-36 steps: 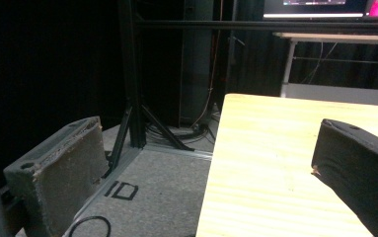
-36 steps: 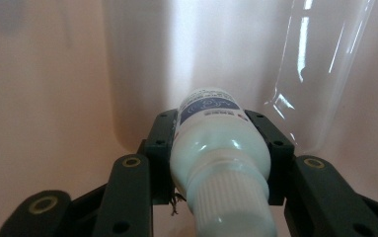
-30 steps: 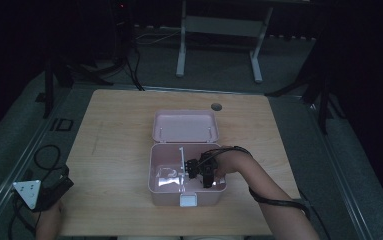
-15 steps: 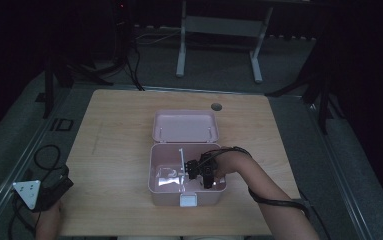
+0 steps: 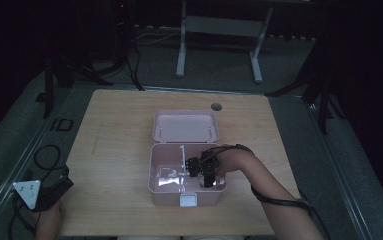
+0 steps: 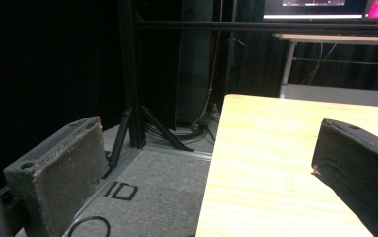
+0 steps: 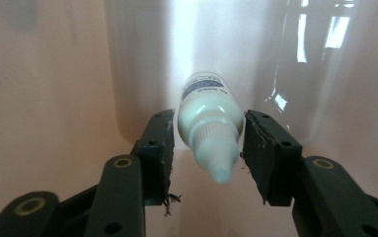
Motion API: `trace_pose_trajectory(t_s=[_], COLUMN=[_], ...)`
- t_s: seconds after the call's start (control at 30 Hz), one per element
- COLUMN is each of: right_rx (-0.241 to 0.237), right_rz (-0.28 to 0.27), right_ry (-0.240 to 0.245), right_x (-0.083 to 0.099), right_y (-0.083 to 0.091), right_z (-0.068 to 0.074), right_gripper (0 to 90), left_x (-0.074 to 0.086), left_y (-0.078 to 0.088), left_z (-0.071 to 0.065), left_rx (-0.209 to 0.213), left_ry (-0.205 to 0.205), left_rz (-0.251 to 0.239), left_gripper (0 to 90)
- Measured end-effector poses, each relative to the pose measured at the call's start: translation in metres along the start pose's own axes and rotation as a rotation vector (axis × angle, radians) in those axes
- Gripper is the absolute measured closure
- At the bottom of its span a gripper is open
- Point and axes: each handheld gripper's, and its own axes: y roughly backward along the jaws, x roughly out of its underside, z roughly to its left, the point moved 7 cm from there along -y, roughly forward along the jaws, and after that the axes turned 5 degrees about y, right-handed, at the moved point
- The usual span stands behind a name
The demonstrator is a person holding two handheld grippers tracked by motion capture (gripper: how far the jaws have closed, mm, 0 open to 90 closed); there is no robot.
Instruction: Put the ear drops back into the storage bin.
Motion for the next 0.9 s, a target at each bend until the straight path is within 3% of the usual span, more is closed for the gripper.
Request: trace_pose_trajectory(t_s=[0.13, 0.43, 0.9], right_rx=[0.019, 0.052, 0.106], right_rz=[0.002, -0.079, -0.167], right_ry=[-0.003, -0.009, -0.043], right_x=[0.002, 0.003, 0.031], right_y=[0.009, 0.044, 0.082], right_z=[0.000, 0.003, 0.008], right_gripper=[52.9, 48.5, 44.8], left_x=[0.000, 0.000, 0.000], left_y=[0.000, 0.000, 0.000], left_z=[0.000, 0.000, 0.000], left_rx=[-0.002, -0.002, -0.004], left_ry=[-0.002, -0.001, -0.004], left_rz=[0.000, 0.001, 0.001], left_gripper=[0.4, 0.4, 0.4])
